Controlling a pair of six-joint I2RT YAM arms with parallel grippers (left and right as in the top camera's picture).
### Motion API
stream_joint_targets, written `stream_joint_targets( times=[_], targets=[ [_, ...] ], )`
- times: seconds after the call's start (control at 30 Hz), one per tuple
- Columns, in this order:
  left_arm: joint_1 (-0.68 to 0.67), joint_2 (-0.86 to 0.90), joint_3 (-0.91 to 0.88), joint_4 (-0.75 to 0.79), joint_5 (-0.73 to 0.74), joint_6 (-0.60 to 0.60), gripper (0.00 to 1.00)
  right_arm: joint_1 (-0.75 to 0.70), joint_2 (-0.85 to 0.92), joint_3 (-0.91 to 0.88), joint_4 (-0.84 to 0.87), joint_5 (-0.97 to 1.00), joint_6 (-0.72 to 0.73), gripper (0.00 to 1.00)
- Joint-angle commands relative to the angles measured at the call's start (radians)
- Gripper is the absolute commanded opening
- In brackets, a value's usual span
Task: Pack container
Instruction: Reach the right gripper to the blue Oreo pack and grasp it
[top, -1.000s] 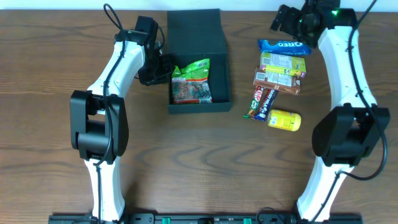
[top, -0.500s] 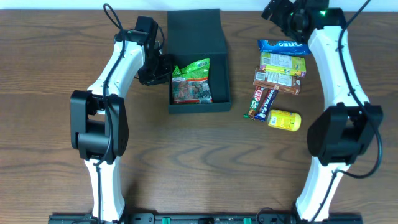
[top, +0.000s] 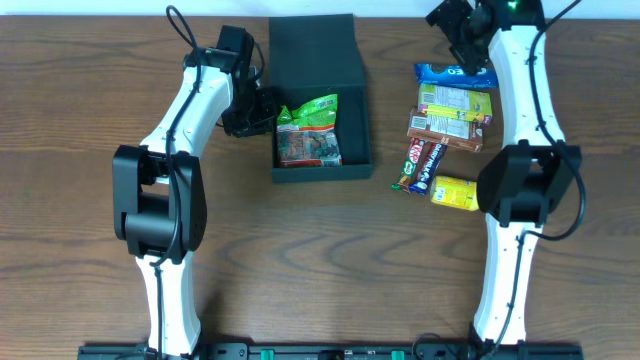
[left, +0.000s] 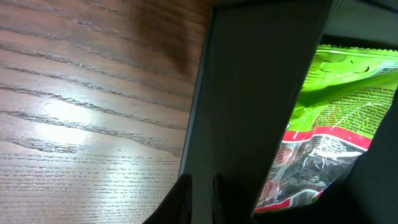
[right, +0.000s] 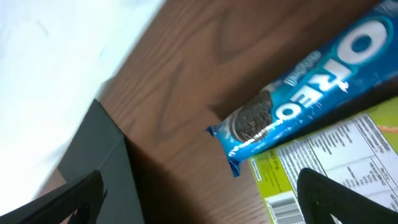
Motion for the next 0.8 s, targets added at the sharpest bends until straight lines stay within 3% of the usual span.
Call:
stream_joint_targets(
  times=[0.0, 0.27, 0.77],
  targets=[
    [-0.004, 0.001, -0.010, -0.005, 0.000, -0.012, 0.13, -0.025, 0.041, 0.027, -0.021, -0.006, 0.075, 0.99],
    [-0.004, 0.001, -0.010, -0.023, 0.000, -0.011, 0.13, -0.061, 0.087, 0.026, -0.035, -0.062, 0.173, 0.95],
    [-0.004, 0.001, -0.010, -0.039, 0.000, -0.011, 0.13, -0.093, 0.146, 0.026, -0.012, -0.079, 0.187, 0.93]
  ],
)
